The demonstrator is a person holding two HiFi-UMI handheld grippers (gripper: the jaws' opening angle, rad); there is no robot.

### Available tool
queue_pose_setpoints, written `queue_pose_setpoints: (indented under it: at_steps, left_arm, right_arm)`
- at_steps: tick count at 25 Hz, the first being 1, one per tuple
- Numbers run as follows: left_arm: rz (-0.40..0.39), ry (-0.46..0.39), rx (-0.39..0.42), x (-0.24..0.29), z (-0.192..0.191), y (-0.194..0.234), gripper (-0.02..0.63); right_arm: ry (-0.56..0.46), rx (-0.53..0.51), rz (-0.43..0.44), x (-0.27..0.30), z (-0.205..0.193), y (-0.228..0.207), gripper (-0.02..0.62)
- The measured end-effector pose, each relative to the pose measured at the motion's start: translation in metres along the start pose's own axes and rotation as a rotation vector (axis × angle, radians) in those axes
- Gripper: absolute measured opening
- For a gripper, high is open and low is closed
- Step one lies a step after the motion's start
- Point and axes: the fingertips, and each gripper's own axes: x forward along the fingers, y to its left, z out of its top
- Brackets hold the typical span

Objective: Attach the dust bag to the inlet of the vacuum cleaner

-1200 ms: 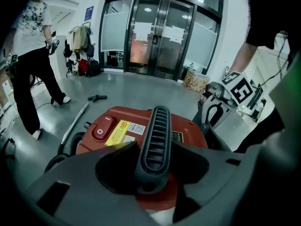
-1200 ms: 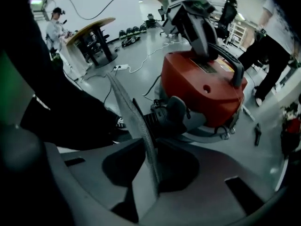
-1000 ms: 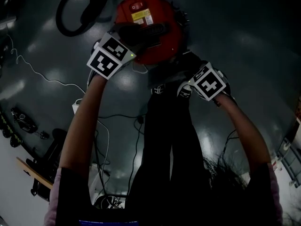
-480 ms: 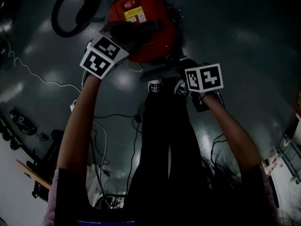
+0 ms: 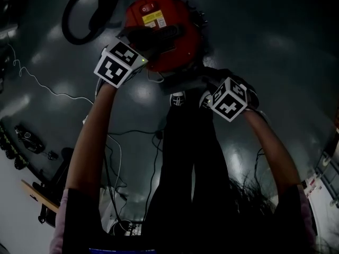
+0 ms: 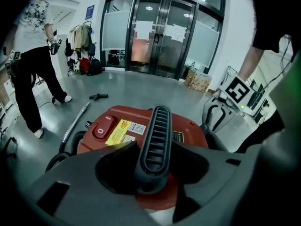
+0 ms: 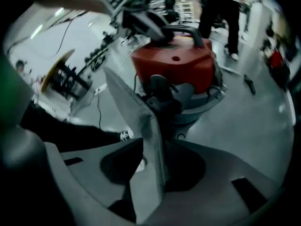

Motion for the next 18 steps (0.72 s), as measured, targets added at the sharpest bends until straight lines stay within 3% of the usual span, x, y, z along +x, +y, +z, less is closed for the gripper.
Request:
queue_pose_setpoints:
  at_steps: [3, 5, 9, 12, 14, 18]
  left_arm:
    - [-0.001, 0.003, -0.002, 0.0, -0.001, 0.001, 0.201]
    - [-0.002, 0.0, -0.002, 0.001, 0.0, 0.001, 0.201]
    - [-0.001, -0.007, 0.002, 0.001, 0.0, 0.001, 0.201]
    - [-0.003, -0.008, 0.002, 0.001, -0.001, 0.003, 0.201]
    - [-0.006, -0.011, 0.002, 0.001, 0.0, 0.002, 0.201]
    - [0.003, -0.018, 0.003, -0.001, 0.003, -0.002, 0.201]
  right_arm:
    - [0.073, -0.246, -0.091, -0.006, -0.008, 0.0, 0.16]
    - [0.057, -0.251, -0.115, -0.012, -0.006, -0.004, 0.161]
    - [0.011, -0.212, -0.082, -0.013, 0.015, -0.006, 0.161]
    - [0.048, -0.251, -0.046, -0.001, 0.024, -0.005, 0.149]
    - [0.061, -0.177, -0.034, 0.001, 0.026, -0.009, 0.115]
    - [0.031, 0.126, 0.016, -0.004, 0.027, -0.013, 0.118]
